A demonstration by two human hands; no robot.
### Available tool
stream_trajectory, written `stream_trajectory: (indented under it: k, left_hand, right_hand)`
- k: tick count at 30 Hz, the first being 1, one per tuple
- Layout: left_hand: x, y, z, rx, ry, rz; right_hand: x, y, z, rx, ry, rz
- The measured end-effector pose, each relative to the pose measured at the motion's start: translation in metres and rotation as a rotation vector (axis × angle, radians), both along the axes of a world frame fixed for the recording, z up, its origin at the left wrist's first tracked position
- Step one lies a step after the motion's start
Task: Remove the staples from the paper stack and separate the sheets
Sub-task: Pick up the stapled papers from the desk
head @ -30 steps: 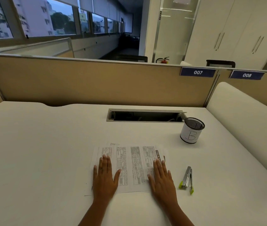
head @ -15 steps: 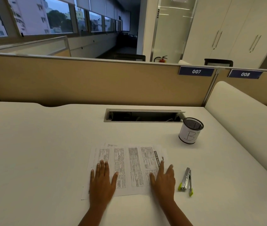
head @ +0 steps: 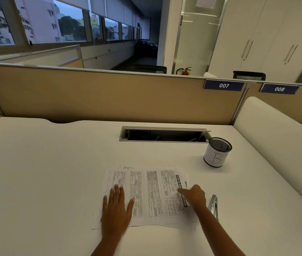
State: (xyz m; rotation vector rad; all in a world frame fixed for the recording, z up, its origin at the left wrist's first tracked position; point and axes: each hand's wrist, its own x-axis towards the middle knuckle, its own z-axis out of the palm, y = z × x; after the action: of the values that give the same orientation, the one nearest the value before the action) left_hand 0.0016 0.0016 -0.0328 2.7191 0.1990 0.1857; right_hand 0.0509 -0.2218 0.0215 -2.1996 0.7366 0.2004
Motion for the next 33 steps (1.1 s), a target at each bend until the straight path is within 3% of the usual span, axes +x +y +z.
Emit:
stream_trajectory:
  k: [6,13,20,24,29,33]
  left_hand:
    - [-0.001,-0.001,0.000,-0.006,0.004,-0.008]
    - [-0.003,0.002,0.010,-0.010,0.034,-0.018]
    - [0.017,-0.011,0.081,-0.387,-0.232,-0.034]
    - [0.036,-0.020,0.146,-0.524,-0.389,-0.122]
    - [0.053,-0.031,0.204,-0.726,-0.312,-0.265]
    - [0.052,-0.028,0.217,-0.963,-0.269,-0.285]
  right_hand:
    - [0.005,-0.018,-0.001,0.321,-0.039,-0.100]
    - [-0.003,-0.016,0.015,0.240,-0.244,0.064]
    - [0.003,-0.029,0.077,0.089,-0.532,0.123]
    - [0.001,-0.037,0.119,-0.002,-0.603,0.320]
    - [-0.006,-0.028,0.165,-0.151,-0.608,0.619]
    - [-0.010,-0.014,0.182,-0.225,-0.714,0.660]
